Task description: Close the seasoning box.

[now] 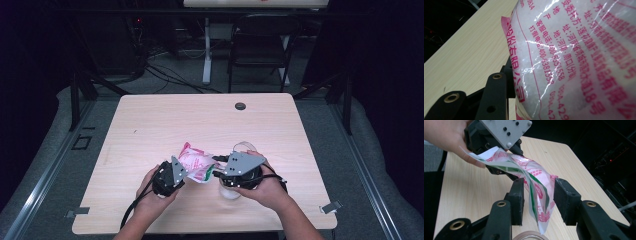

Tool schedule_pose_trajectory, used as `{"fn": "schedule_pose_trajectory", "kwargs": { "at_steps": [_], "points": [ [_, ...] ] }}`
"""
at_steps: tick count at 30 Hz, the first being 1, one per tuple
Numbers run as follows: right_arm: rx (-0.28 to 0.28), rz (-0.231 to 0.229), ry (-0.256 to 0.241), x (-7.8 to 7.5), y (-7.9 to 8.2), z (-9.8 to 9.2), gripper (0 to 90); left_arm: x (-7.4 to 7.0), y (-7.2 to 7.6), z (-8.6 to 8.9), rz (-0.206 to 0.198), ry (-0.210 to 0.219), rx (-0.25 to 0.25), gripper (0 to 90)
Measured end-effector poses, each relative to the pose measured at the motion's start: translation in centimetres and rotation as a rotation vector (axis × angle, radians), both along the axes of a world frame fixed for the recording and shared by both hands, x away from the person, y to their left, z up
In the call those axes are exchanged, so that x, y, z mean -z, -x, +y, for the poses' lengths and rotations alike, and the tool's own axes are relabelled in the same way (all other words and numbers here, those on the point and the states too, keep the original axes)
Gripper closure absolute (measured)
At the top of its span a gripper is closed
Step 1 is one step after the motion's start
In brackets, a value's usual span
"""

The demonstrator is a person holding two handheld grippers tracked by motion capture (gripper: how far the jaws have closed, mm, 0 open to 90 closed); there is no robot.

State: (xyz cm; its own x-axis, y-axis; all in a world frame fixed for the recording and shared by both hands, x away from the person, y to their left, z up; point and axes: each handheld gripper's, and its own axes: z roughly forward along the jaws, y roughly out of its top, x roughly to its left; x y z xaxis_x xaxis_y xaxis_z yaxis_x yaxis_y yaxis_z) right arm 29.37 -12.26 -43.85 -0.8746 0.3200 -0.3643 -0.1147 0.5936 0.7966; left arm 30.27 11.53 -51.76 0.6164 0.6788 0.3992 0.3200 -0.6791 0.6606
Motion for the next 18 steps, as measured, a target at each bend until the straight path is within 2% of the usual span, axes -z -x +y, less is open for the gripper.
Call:
{"fn": "schedule_pose_trajectory", "kwargs": {
  "at_steps": [4,5,10,18],
  "points": [
    [-0.005,-0.016,0.031,-0.05,0.14,0.15,62.4,-0.02,-0.17,-0.28,-0.009,-0.005,0.005,59.8],
    [-0.007,-0.017,0.033,-0.05,0.18,0.14,63.2,-0.10,-0.21,-0.30,-0.001,-0.016,0.010,59.8],
    [-0.019,-0.022,0.043,-0.01,0.28,-0.04,67.1,-0.05,-0.29,-0.60,-0.011,-0.030,0.015,59.8],
    [-0.026,0.012,0.049,0.08,0.30,-0.25,78.3,-0.18,-0.41,-0.68,-0.010,-0.055,0.022,59.9]
  ]
}}
